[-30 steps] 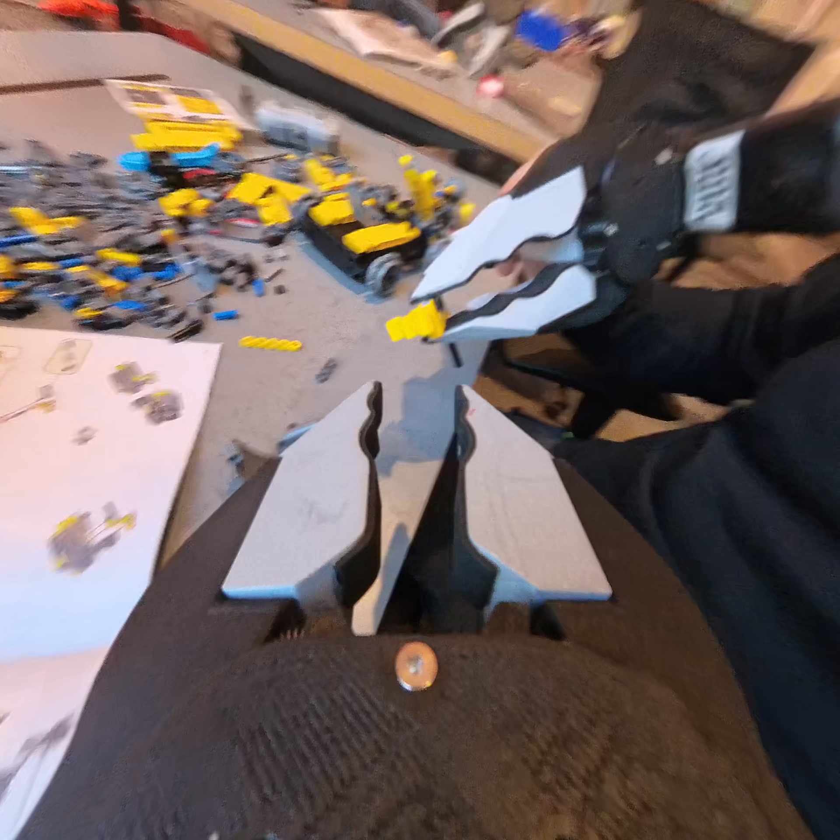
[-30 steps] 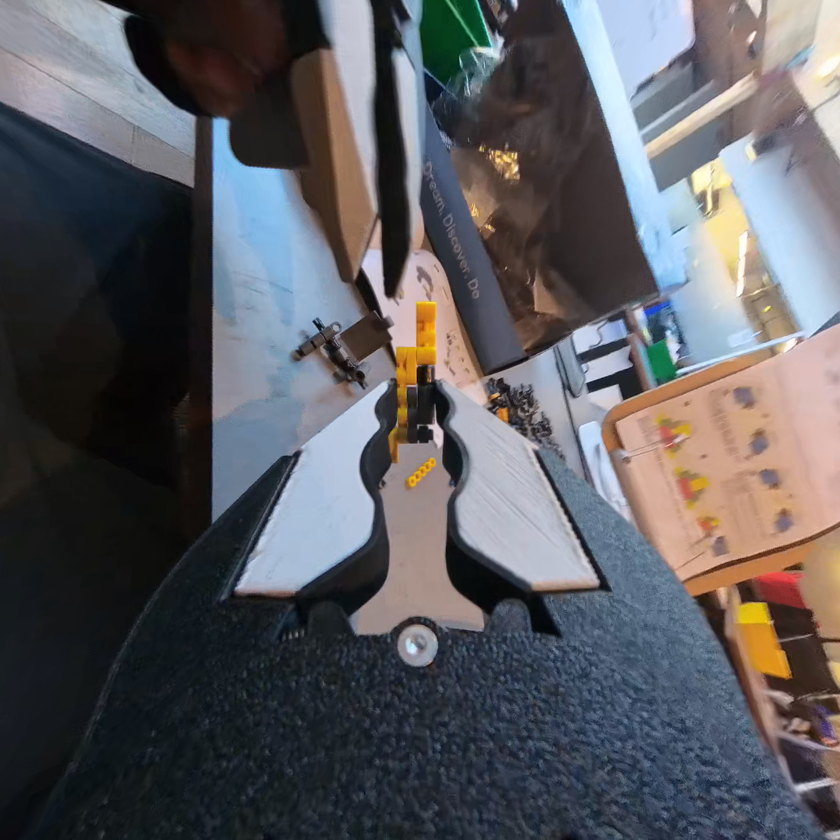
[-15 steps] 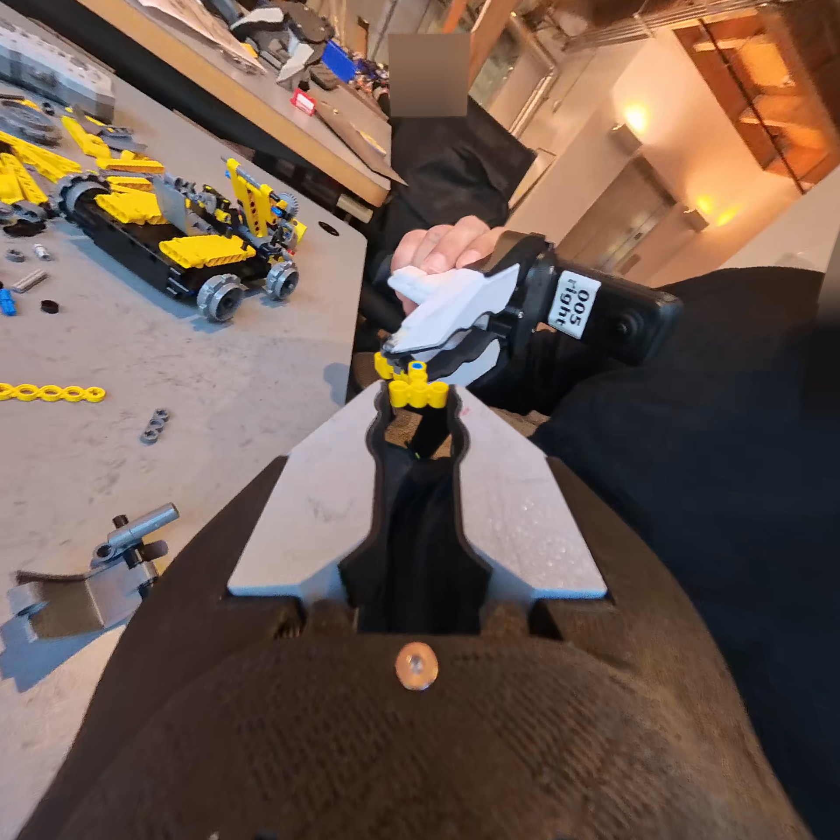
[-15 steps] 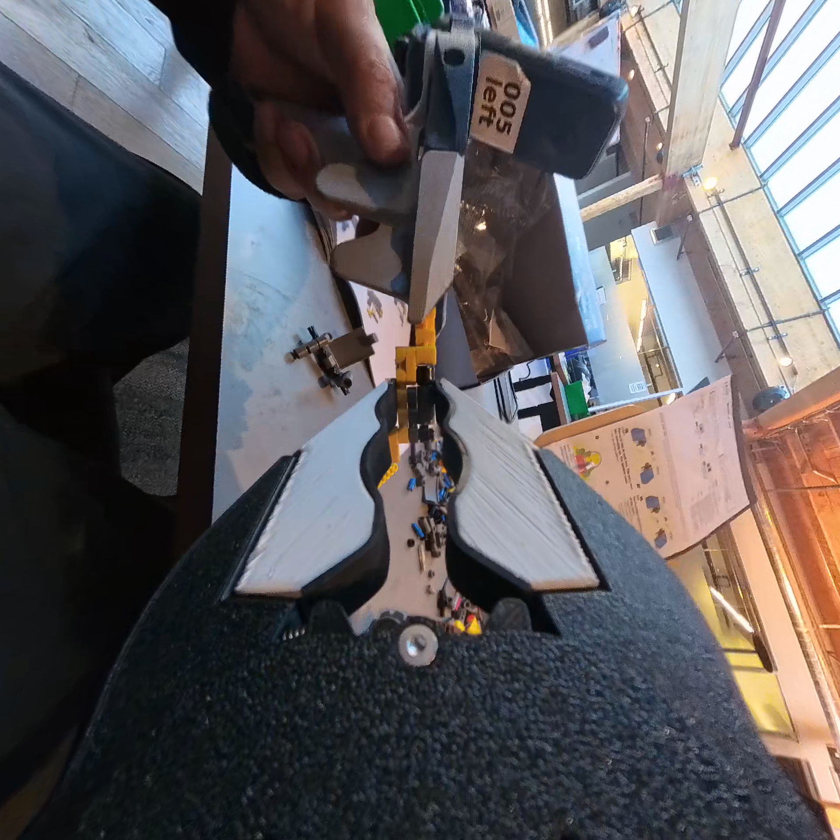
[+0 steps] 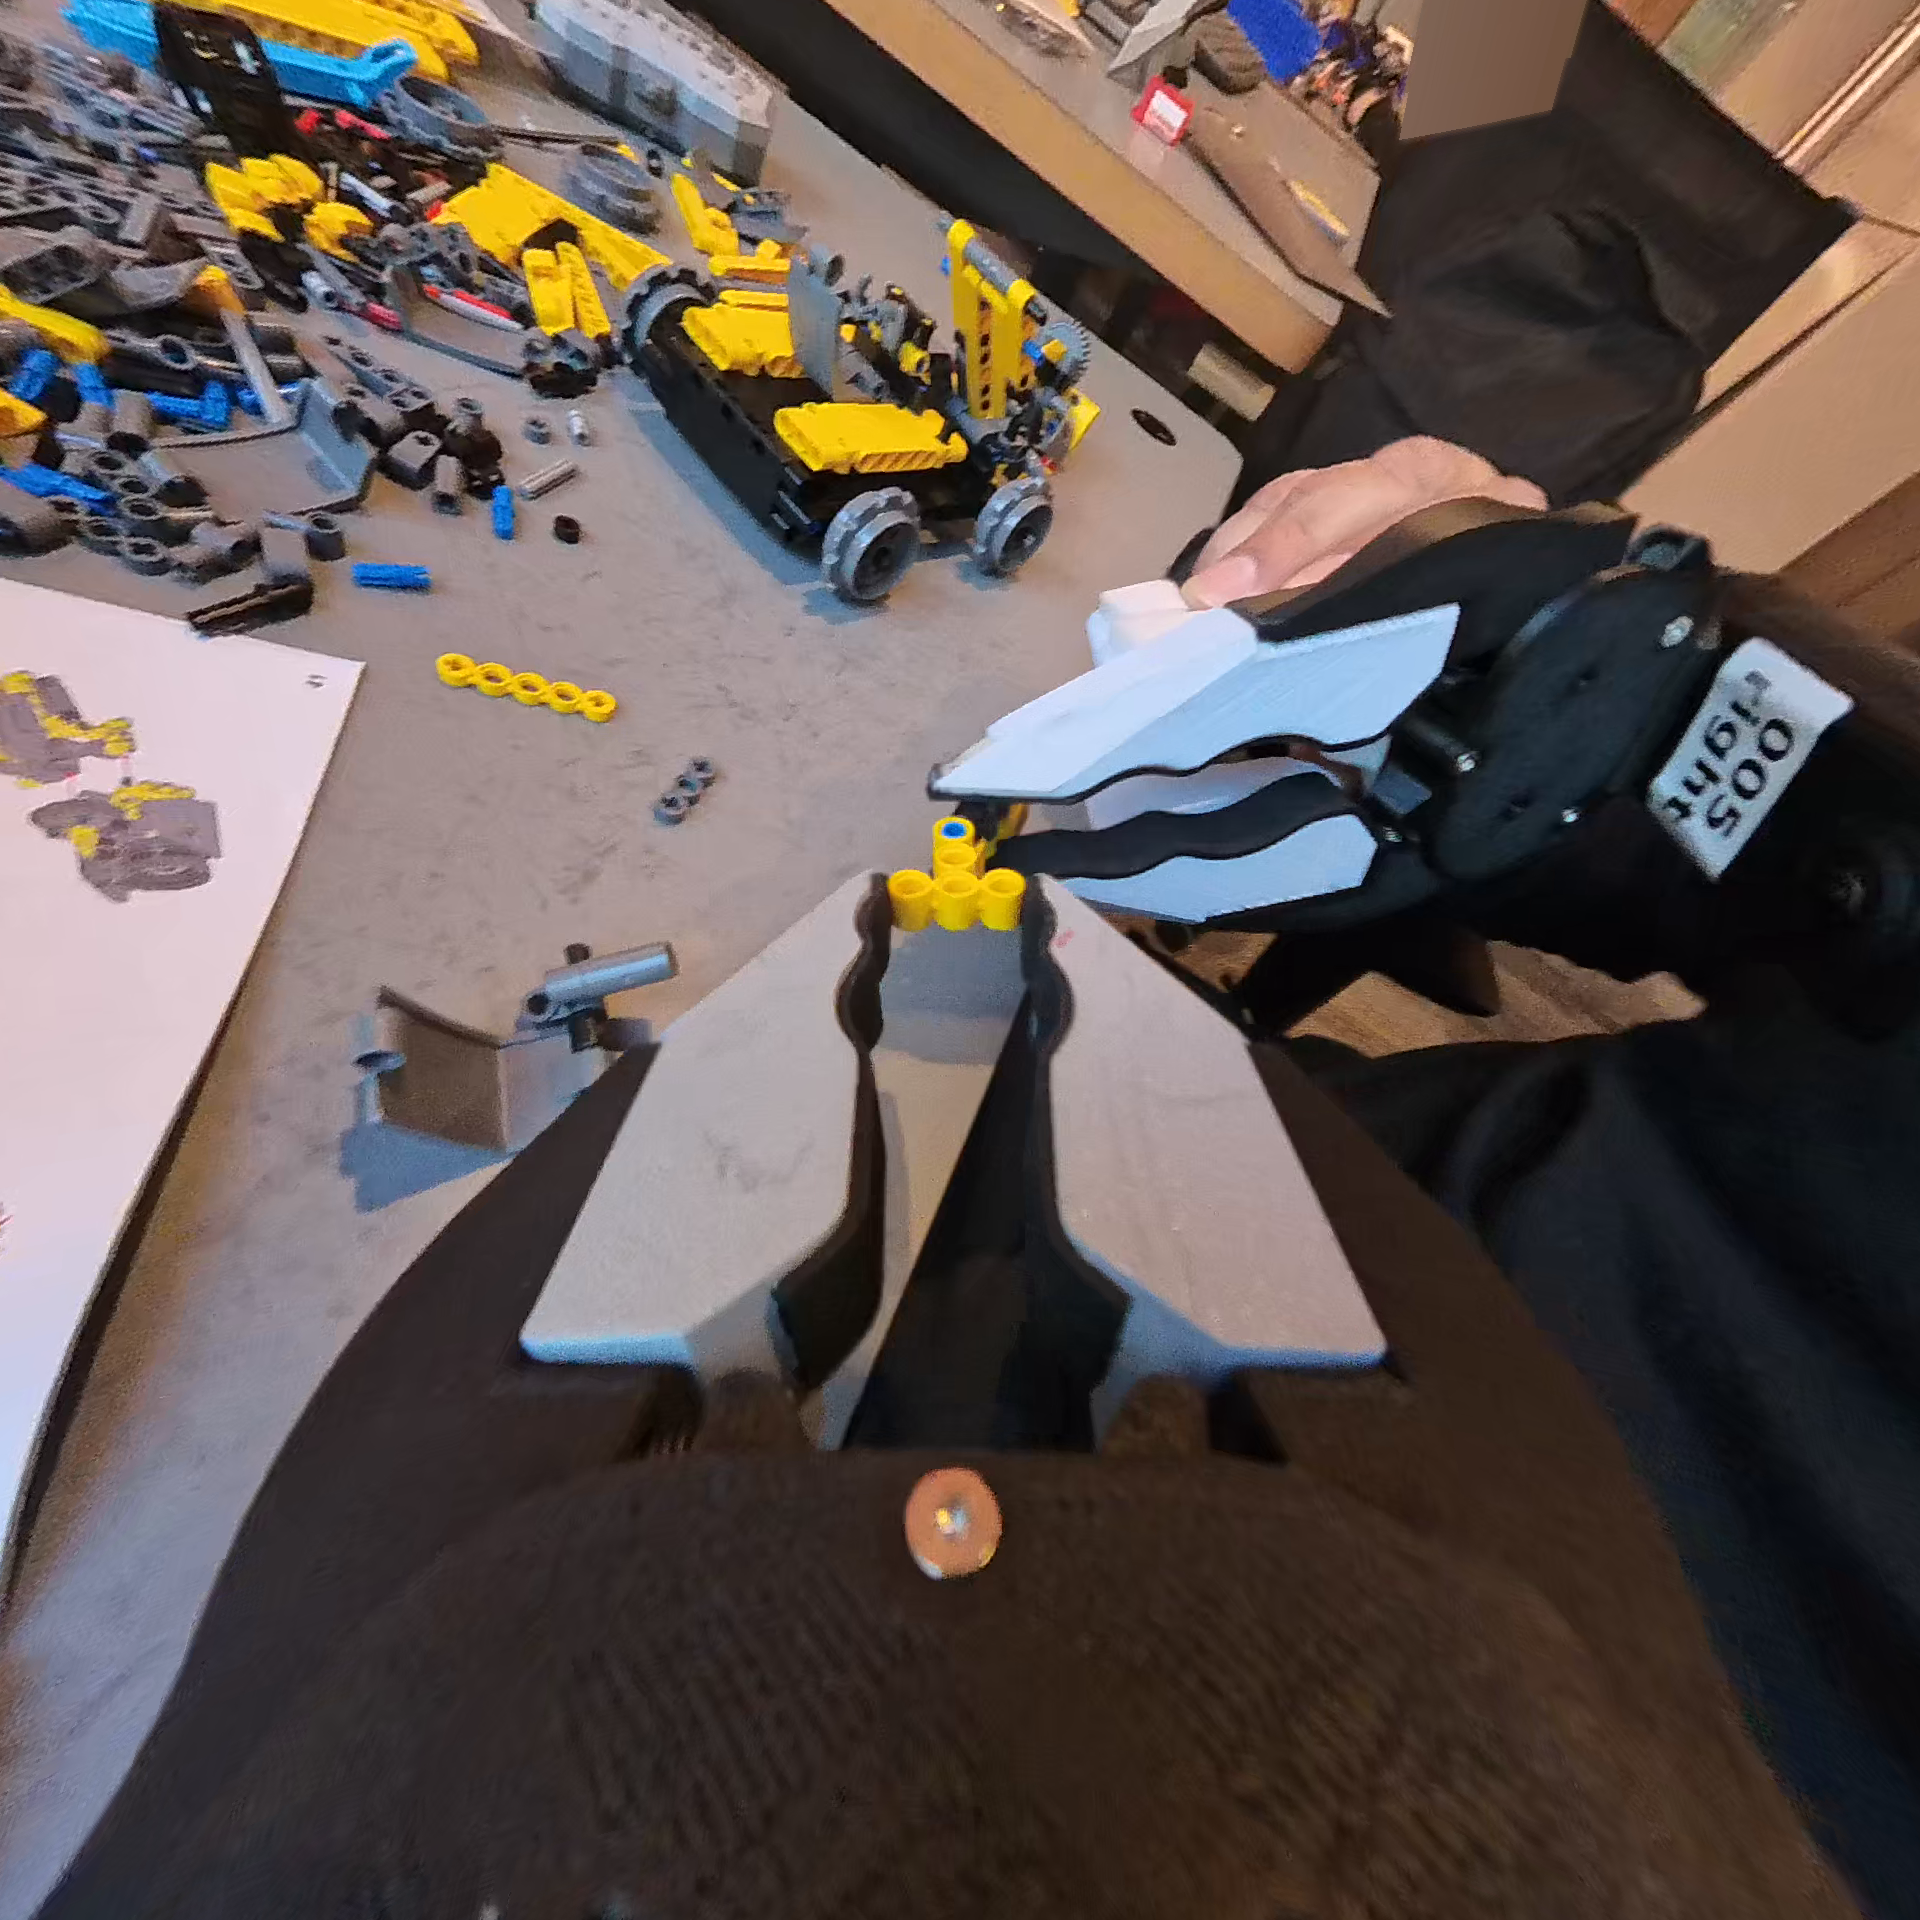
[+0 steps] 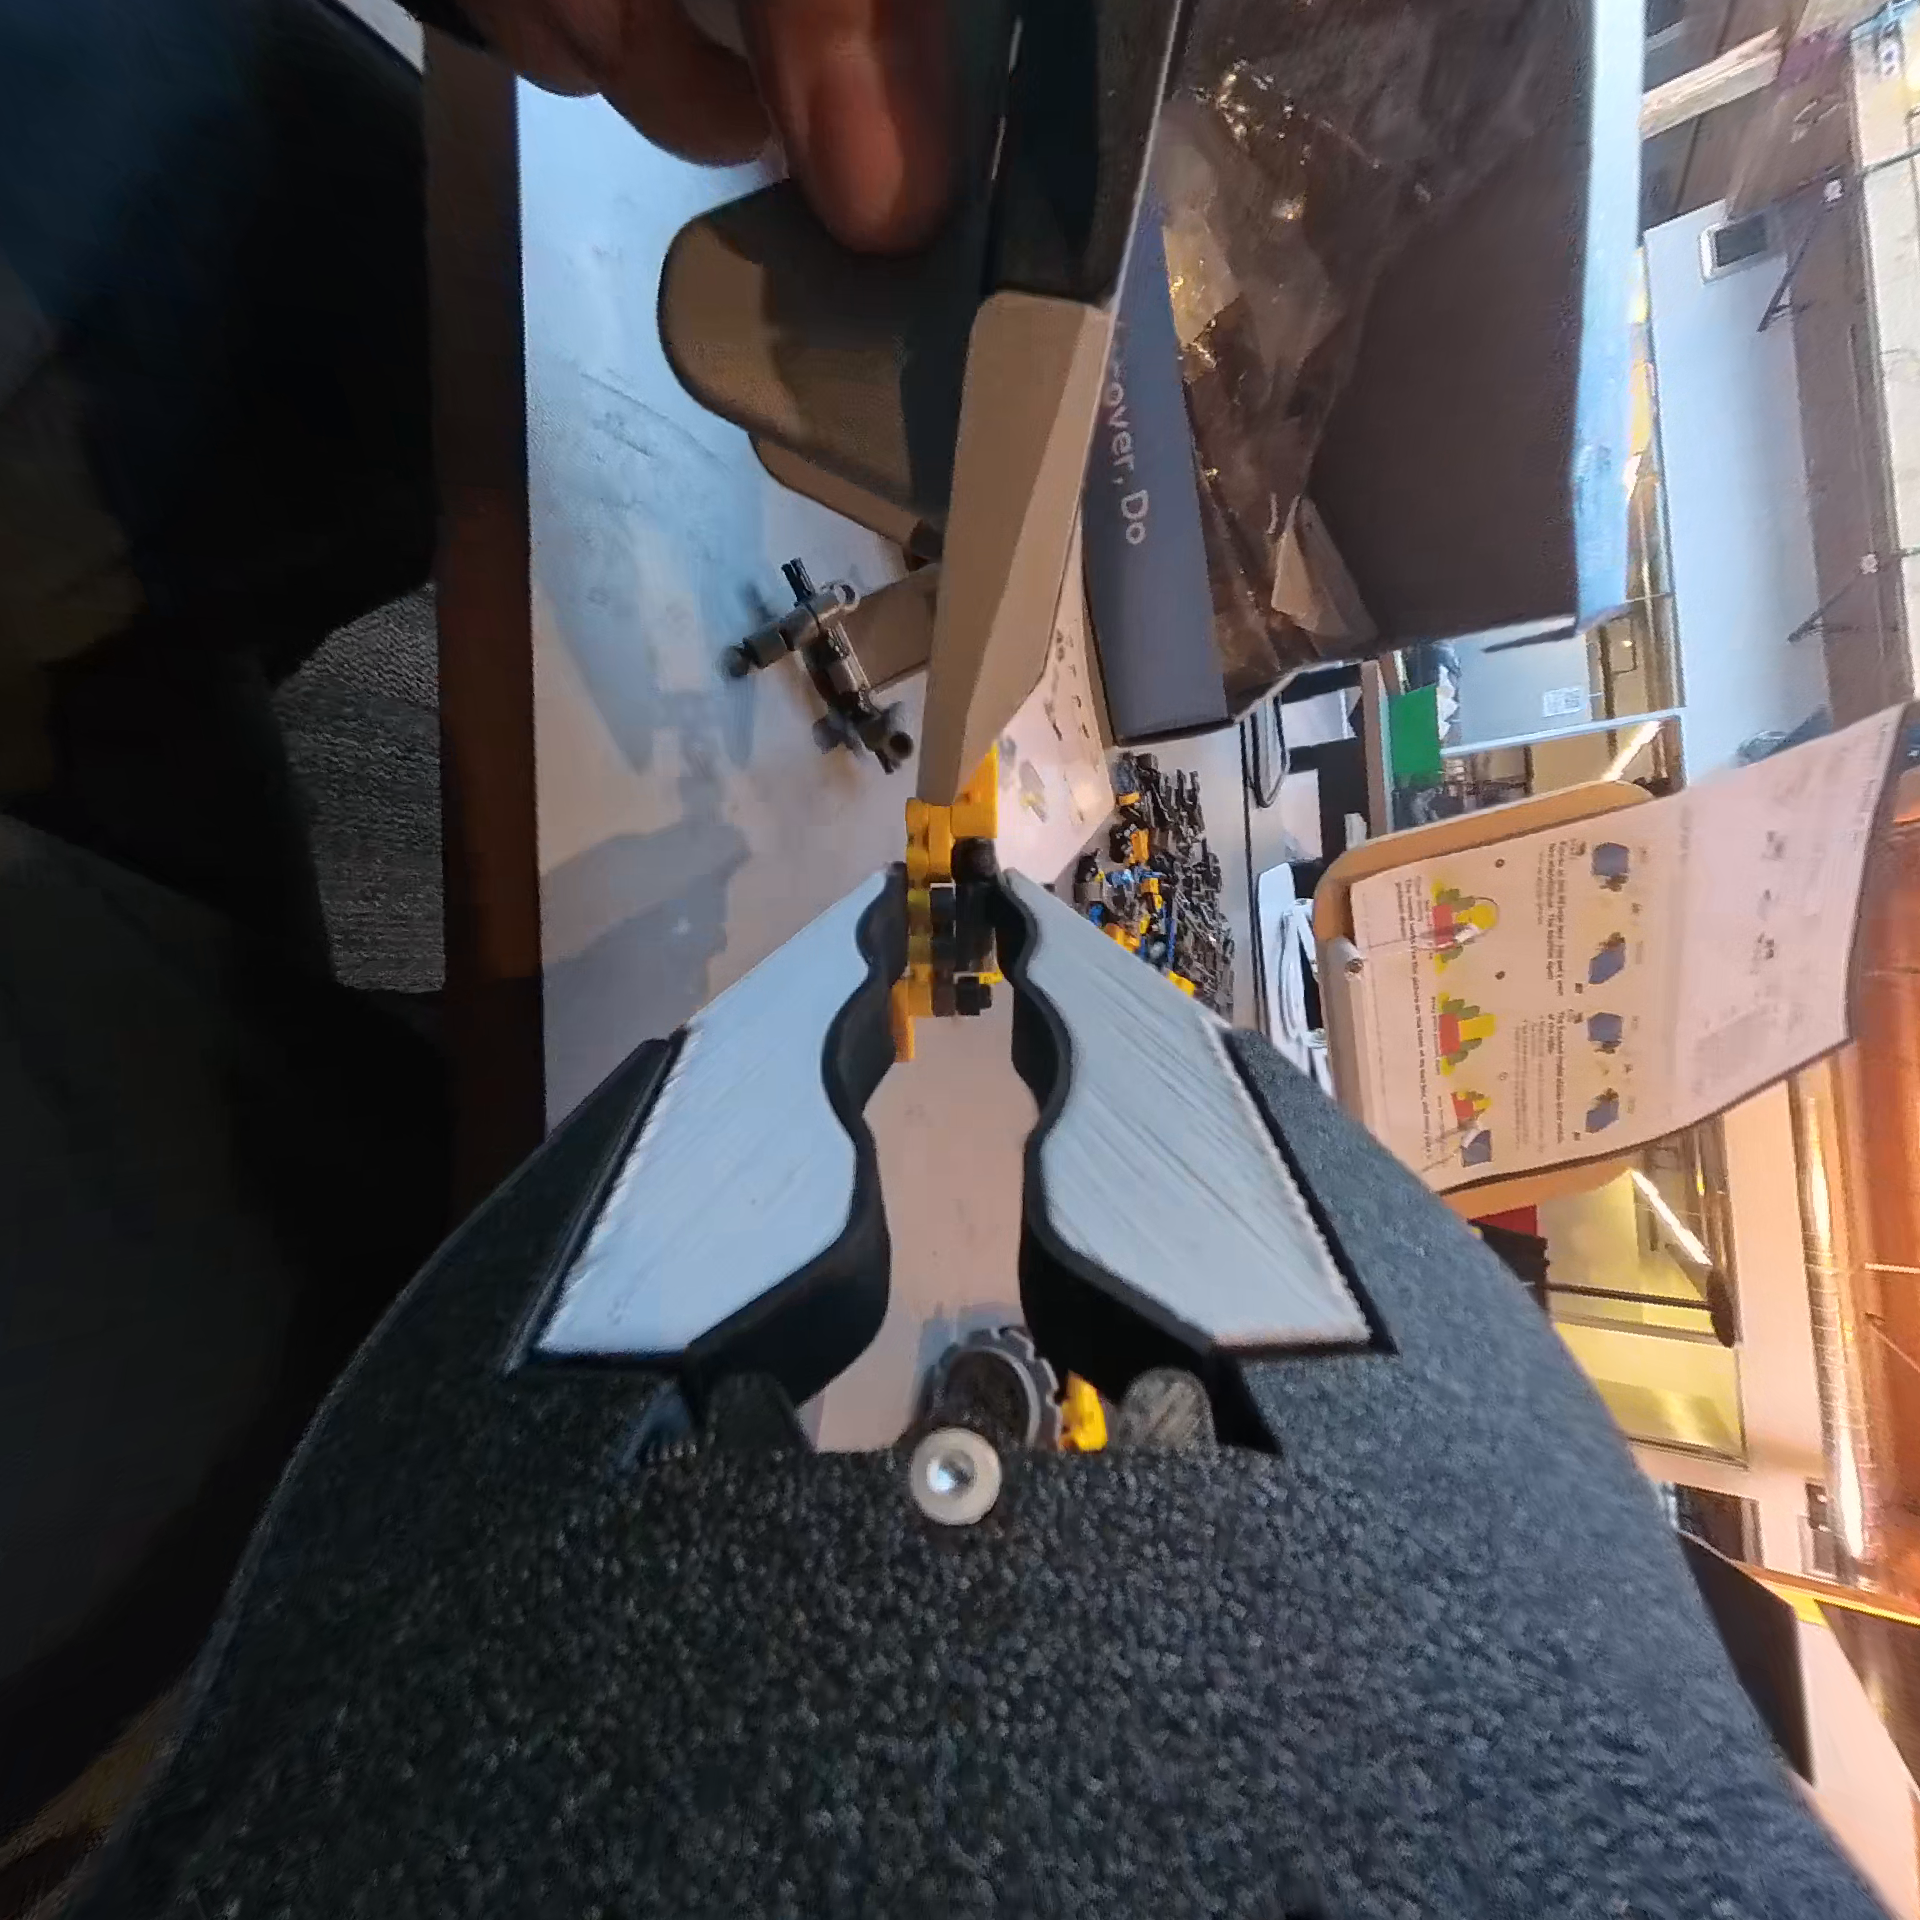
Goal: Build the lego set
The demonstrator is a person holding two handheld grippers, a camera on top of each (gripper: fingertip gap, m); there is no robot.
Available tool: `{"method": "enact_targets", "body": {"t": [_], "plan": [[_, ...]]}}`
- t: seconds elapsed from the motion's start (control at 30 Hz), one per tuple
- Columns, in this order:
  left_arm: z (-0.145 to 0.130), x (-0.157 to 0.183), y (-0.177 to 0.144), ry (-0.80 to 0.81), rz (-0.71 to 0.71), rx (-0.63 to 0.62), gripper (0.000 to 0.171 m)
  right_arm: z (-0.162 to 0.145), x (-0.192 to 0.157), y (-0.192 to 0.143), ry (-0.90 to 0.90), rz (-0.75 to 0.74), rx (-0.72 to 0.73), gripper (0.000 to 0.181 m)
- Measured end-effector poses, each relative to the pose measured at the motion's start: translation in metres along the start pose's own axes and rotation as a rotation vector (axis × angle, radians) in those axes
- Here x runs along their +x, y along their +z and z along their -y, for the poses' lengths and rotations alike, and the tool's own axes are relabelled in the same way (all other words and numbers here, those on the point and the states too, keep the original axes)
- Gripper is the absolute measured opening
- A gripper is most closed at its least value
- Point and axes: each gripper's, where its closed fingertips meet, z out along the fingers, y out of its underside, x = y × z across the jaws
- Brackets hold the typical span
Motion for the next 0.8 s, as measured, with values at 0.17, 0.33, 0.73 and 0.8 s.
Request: {"method": "enact_targets", "body": {"t": [0.17, 0.33, 0.73, 0.8], "plan": [[-0.007, -0.013, -0.010, 0.120, 0.106, 0.004, 0.024, 0.008, -0.007, 0.013, 0.034, 0.047, 0.017, 0.017], [-0.002, -0.013, -0.022, 0.201, 0.114, 0.087, 0.024, 0.020, -0.004, 0.016, 0.129, 0.118, 0.088, 0.018], [0.000, -0.006, -0.028, 0.380, 0.071, 0.113, 0.024, 0.034, 0.003, 0.013, 0.619, 0.549, 0.310, 0.039], [0.002, -0.005, -0.028, 0.395, 0.068, 0.120, 0.024, 0.036, 0.000, 0.013, 0.643, 0.588, 0.322, 0.024]]}}
